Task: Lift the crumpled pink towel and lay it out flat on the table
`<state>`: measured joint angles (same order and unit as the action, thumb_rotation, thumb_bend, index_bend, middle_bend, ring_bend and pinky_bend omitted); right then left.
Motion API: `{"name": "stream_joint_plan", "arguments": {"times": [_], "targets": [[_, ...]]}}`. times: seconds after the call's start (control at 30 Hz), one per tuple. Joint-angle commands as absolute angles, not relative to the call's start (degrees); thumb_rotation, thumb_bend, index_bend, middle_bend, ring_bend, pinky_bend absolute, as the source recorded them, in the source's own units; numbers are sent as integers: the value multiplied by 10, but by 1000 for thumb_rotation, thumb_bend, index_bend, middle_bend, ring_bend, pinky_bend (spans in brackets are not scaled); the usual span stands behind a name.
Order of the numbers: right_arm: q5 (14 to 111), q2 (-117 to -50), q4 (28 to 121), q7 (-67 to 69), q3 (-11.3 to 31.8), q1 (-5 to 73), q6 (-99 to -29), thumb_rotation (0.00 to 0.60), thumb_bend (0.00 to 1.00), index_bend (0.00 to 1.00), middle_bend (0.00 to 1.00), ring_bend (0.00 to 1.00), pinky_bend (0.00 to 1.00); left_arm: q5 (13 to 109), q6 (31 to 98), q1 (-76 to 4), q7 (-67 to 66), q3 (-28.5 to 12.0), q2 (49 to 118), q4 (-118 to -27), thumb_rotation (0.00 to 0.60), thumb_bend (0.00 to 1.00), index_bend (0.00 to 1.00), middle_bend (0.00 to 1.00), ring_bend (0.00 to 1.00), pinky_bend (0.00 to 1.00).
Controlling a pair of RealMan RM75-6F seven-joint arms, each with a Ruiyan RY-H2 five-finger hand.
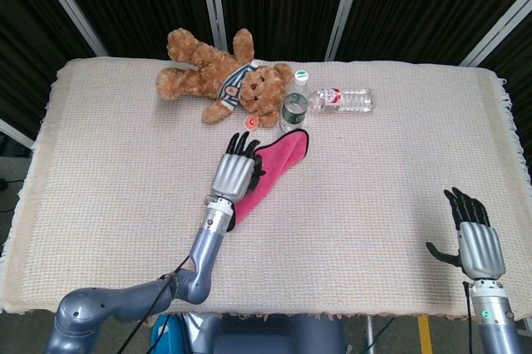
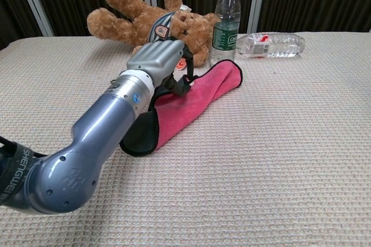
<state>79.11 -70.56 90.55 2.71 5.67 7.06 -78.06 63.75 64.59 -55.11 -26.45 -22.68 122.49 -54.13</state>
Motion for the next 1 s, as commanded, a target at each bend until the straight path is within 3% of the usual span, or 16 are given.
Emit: {"name": "stream_joint_plan", "arguments": {"times": [0.03, 0.4, 0.67, 1.0], "targets": [[792, -705, 906, 27, 57, 71, -781, 600, 207, 0, 0, 0, 0, 640, 648, -551, -265, -227, 1223, -547, 600, 394, 515, 168, 0, 0], [793, -702, 911, 31, 56, 71, -782, 600, 207, 0, 0, 0, 0, 637, 647, -549, -275, -227, 1219, -556, 600, 497, 571, 179, 0, 0], [794, -701, 912, 29, 55, 70, -782, 600, 206, 0, 0, 0, 0, 645, 652, -546, -268, -226, 1212, -566, 600, 509, 583, 184, 0, 0], [802, -704, 919, 24, 51, 74, -779, 600, 207, 0, 0, 0, 0, 668, 679, -544, -255, -255, 1151, -661, 600, 509, 586, 187, 0, 0]]}}
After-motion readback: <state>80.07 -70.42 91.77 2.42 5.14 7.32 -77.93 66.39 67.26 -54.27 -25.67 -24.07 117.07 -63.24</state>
